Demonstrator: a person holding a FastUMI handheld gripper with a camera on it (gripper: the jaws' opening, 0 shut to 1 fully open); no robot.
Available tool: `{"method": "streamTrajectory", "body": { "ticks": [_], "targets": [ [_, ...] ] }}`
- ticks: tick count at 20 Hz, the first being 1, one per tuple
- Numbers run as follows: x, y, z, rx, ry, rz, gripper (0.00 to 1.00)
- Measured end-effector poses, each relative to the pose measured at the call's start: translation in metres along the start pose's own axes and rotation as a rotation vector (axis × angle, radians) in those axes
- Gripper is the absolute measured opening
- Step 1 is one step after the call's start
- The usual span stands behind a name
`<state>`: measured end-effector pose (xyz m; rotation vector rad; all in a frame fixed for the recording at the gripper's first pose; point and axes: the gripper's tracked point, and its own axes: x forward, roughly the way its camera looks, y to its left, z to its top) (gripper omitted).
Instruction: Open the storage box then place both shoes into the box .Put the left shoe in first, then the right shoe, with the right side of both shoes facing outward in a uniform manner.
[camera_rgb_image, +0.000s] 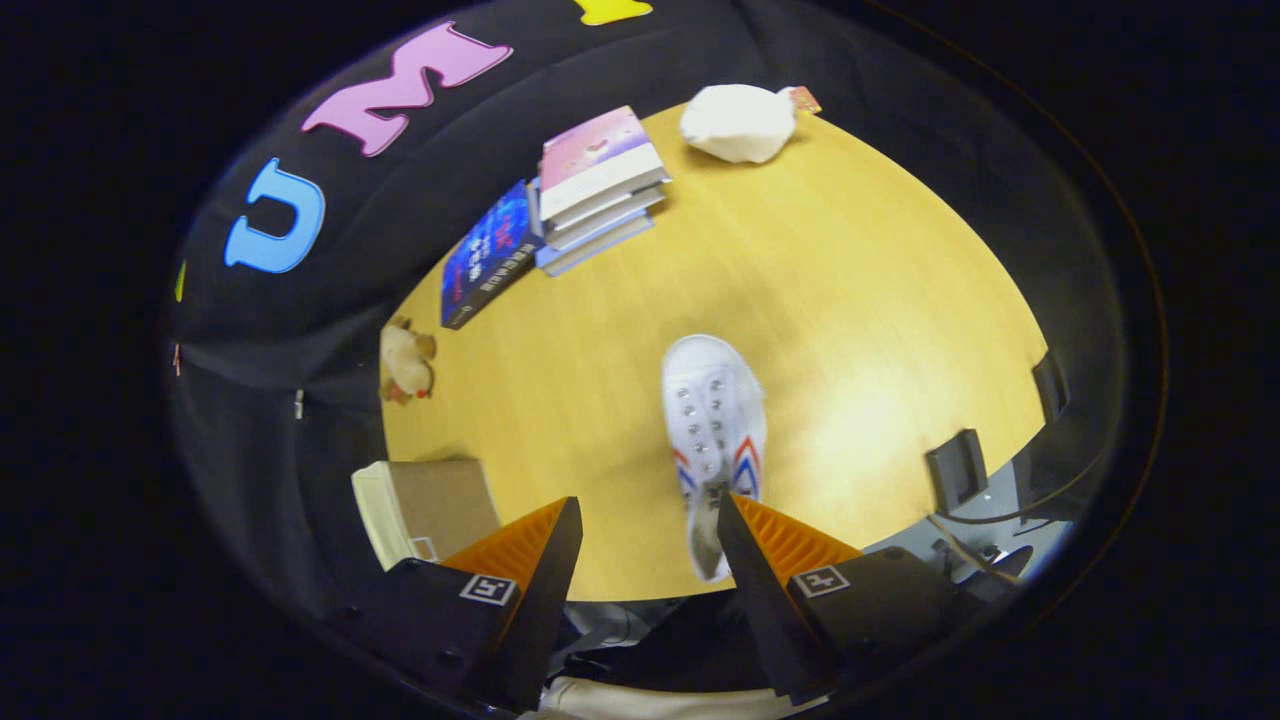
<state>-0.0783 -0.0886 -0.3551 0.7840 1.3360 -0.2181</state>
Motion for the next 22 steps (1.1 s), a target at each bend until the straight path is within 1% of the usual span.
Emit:
{"method": "streamTrajectory", "body": {
  "ticks": [3,6,7,10,12,14,15,16,17,18,19,20,21,22],
  "targets": [
    [0.032,-0.030,0.000,-0.009,0.028,-0.046,0.84],
    [0.063,-0.056,0.002,-0.073,0.039,-0.118,0.83],
    [0.072,-0.061,0.003,-0.090,0.049,-0.136,0.81],
    [0.095,-0.066,-0.001,-0.115,0.084,-0.162,0.81],
    [0.105,-0.059,-0.009,-0.117,0.107,-0.152,0.81],
    [0.110,-0.054,-0.010,-0.129,0.112,-0.153,0.75],
    [0.113,-0.052,-0.013,-0.130,0.122,-0.159,0.69],
    [0.117,-0.055,-0.013,-0.134,0.123,-0.186,0.60],
    [0.113,-0.054,-0.008,-0.140,0.126,-0.193,0.55],
    [0.116,-0.057,-0.013,-0.152,0.128,-0.198,0.53],
    [0.113,-0.055,-0.010,-0.151,0.117,-0.200,0.43],
    [0.110,-0.056,-0.009,-0.138,0.106,-0.193,0.37],
    [0.107,-0.056,-0.009,-0.131,0.099,-0.177,0.27],
    [0.105,-0.053,-0.009,-0.102,0.096,-0.149,0.22]
  ]
}}
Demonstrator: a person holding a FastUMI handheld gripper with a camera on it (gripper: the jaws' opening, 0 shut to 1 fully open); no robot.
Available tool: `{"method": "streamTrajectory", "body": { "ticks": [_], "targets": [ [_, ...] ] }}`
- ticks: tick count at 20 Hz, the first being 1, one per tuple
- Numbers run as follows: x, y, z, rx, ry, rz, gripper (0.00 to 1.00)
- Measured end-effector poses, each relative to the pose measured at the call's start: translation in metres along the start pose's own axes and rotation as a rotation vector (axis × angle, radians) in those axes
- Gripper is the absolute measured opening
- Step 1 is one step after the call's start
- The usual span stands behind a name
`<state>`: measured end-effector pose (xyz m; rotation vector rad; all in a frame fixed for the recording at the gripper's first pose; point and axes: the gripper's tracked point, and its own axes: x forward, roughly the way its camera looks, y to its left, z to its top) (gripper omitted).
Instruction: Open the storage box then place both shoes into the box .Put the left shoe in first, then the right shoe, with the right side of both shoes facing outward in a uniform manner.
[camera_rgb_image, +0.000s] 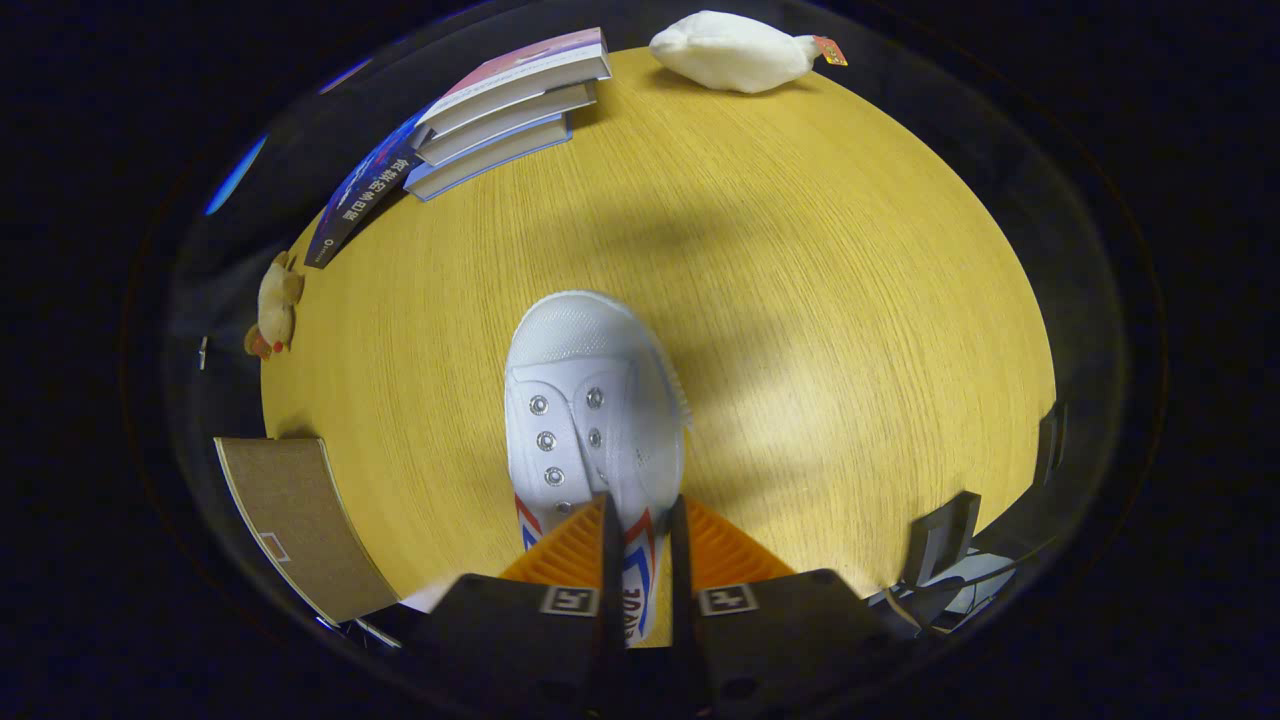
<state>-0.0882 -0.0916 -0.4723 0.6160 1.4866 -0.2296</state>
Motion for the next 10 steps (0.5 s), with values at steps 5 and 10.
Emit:
{"method": "streamTrajectory", "body": {
  "ticks": [5,10],
  "targets": [
    [-0.034,0.036,-0.008,0.103,0.009,0.166,0.18],
    [-0.101,0.105,-0.005,0.116,-0.036,0.302,0.18]
  ]
}}
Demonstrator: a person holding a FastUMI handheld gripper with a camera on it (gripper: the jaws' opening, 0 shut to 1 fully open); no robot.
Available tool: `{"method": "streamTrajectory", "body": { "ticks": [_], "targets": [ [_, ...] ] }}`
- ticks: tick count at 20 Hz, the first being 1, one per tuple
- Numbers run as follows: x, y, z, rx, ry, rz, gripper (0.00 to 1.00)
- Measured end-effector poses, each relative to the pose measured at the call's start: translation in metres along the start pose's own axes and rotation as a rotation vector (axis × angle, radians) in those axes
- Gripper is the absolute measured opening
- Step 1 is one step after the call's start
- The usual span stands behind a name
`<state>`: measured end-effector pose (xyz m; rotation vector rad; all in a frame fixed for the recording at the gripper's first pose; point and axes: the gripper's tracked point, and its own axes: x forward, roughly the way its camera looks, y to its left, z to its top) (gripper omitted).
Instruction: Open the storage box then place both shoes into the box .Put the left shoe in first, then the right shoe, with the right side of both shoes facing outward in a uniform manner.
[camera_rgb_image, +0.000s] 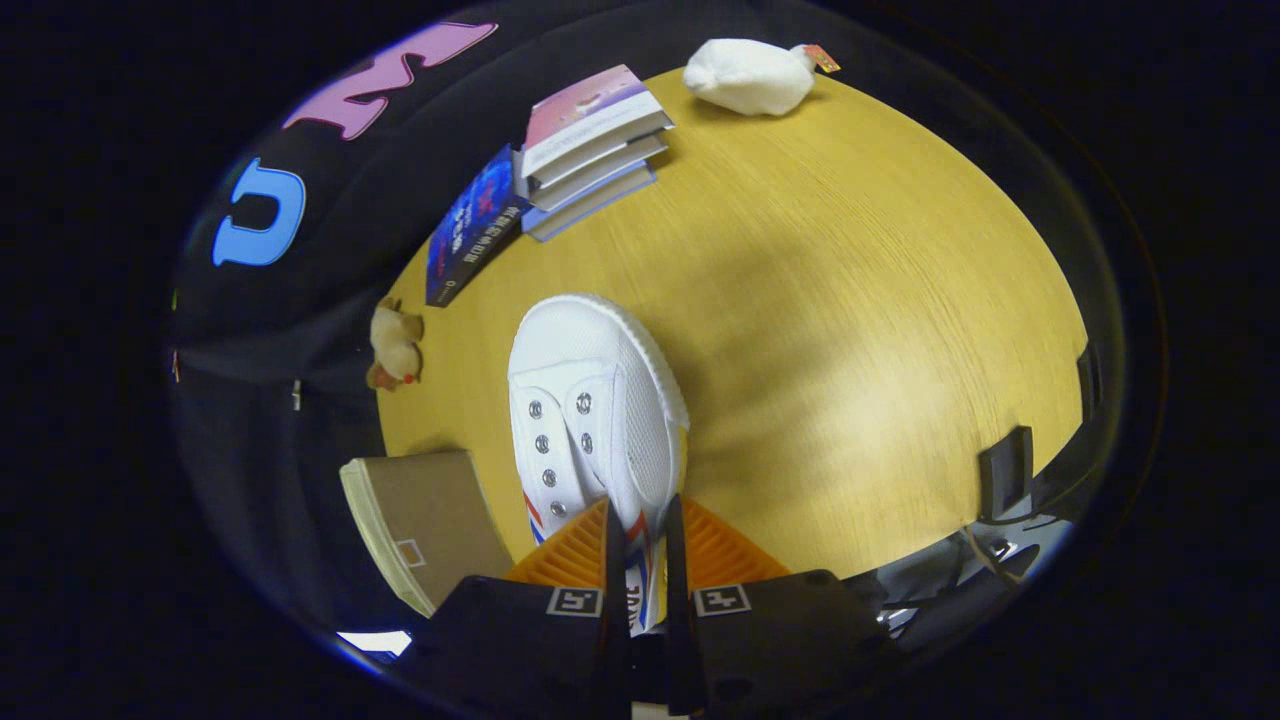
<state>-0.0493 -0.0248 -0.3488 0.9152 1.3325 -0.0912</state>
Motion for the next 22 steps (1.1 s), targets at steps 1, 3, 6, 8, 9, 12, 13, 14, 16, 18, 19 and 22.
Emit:
{"method": "streamTrajectory", "body": {
  "ticks": [1,3,6,8,9,12,13,14,16,18,19,22],
  "targets": [
    [-0.009,0.023,-0.001,0.004,-0.004,0.039,0.18],
    [-0.025,0.067,-0.006,-0.004,-0.005,0.100,0.18],
    [-0.042,0.128,-0.022,-0.055,-0.004,0.149,0.18],
    [-0.045,0.165,-0.040,-0.080,0.018,0.179,0.18],
    [-0.045,0.183,-0.050,-0.086,0.033,0.196,0.18],
    [-0.035,0.229,-0.082,-0.102,0.085,0.222,0.18],
    [-0.029,0.241,-0.092,-0.110,0.101,0.218,0.18],
    [-0.022,0.253,-0.102,-0.121,0.115,0.213,0.18],
    [-0.005,0.270,-0.119,-0.146,0.141,0.195,0.18],
    [0.012,0.285,-0.135,-0.164,0.167,0.172,0.18],
    [0.021,0.290,-0.141,-0.167,0.178,0.159,0.18],
    [0.040,0.302,-0.159,-0.192,0.198,0.101,0.18]
  ]
}}
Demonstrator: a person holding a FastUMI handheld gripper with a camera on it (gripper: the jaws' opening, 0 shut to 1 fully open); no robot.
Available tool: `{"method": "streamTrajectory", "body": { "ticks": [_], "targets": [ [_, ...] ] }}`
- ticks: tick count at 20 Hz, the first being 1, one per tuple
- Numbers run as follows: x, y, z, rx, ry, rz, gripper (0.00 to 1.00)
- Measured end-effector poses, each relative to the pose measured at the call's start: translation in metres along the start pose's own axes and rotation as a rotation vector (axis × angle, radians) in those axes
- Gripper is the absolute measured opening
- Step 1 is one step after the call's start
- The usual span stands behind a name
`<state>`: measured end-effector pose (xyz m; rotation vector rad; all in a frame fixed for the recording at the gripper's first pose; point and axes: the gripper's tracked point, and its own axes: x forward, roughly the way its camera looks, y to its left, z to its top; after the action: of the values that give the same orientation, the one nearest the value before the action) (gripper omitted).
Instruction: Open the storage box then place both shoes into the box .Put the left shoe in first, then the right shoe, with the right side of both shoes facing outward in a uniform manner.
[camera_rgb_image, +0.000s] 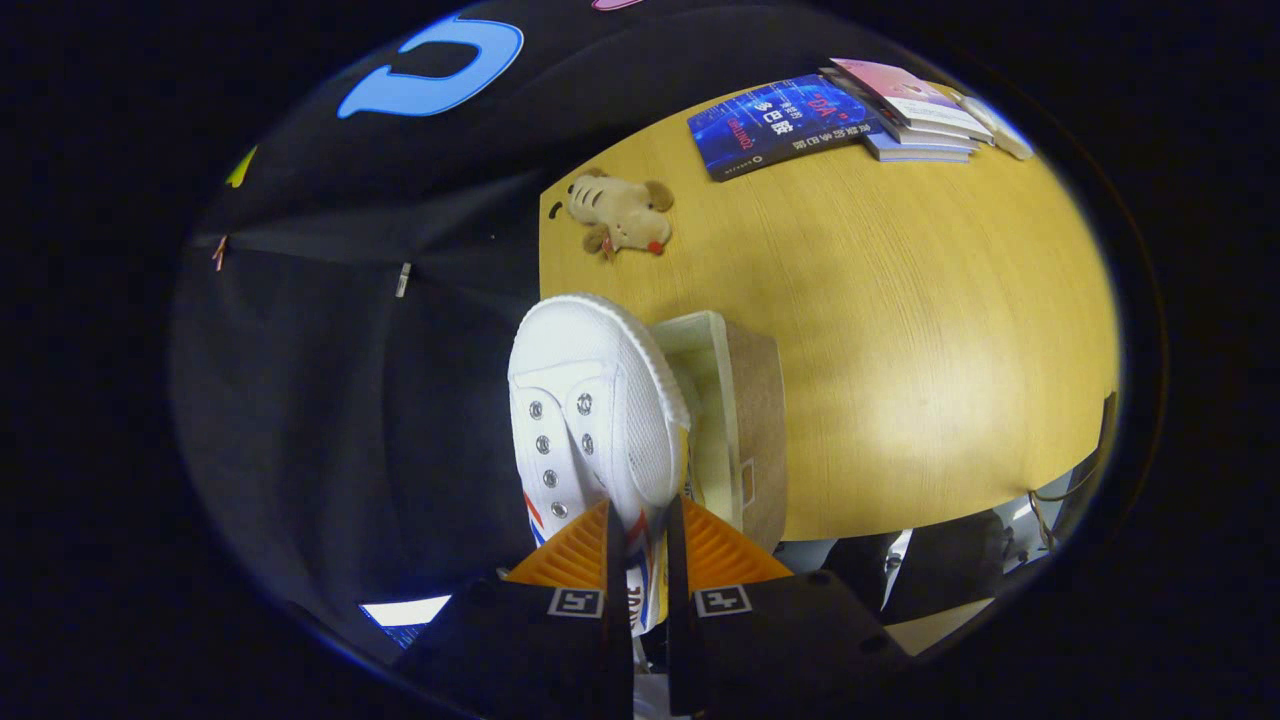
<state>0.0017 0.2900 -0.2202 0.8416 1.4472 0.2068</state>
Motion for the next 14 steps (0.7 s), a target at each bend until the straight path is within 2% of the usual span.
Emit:
{"method": "streamTrajectory", "body": {
  "ticks": [6,7,10,13,14],
  "targets": [
    [0.037,-0.023,0.000,-0.024,0.040,-0.154,0.19],
    [0.039,-0.020,-0.002,-0.025,0.047,-0.145,0.25],
    [0.037,0.007,0.001,0.002,0.049,-0.032,0.45],
    [0.034,0.003,0.006,-0.017,0.034,-0.038,0.98],
    [0.033,0.003,0.005,-0.011,0.032,-0.035,0.99]
  ]
}}
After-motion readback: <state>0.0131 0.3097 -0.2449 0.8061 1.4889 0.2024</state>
